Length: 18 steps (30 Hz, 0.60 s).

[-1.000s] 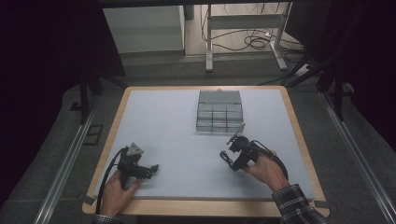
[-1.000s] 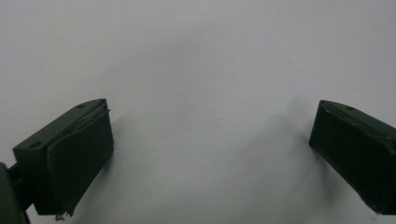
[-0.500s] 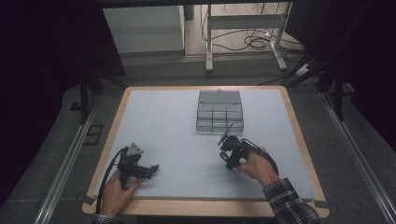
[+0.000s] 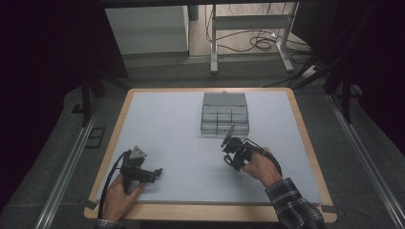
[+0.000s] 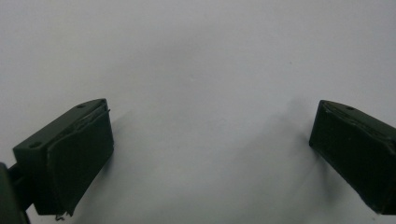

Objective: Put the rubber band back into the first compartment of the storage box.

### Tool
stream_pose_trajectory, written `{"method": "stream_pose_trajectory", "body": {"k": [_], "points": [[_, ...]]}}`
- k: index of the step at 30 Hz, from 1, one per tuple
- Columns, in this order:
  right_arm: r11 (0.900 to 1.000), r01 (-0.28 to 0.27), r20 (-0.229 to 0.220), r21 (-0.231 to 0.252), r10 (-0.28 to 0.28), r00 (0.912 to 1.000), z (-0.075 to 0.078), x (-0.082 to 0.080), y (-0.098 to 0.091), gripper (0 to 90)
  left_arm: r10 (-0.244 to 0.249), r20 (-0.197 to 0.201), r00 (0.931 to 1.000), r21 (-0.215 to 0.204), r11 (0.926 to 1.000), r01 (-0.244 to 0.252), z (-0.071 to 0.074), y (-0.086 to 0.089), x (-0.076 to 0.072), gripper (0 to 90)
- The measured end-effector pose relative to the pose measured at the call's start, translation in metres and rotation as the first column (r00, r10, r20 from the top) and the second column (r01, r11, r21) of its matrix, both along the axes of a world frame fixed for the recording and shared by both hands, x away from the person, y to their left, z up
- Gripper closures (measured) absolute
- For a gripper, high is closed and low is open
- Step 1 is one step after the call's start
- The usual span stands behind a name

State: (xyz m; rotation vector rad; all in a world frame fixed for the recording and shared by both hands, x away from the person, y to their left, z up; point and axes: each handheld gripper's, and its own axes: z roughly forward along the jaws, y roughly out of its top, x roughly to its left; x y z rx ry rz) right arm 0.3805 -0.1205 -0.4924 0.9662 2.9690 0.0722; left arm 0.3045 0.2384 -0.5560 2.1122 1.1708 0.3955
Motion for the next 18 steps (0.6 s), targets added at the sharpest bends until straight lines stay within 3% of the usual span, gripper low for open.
{"method": "stream_pose_trajectory", "body": {"k": [18], "points": [[0.9991, 0.010, -0.003, 0.040, -0.010, 1.0000, 0.024, 0.001, -0.003, 86.0, 0.000, 0.000, 1.0000, 0.000, 1.0000, 0.000, 0.000, 0.000, 0.000, 0.0]]}}
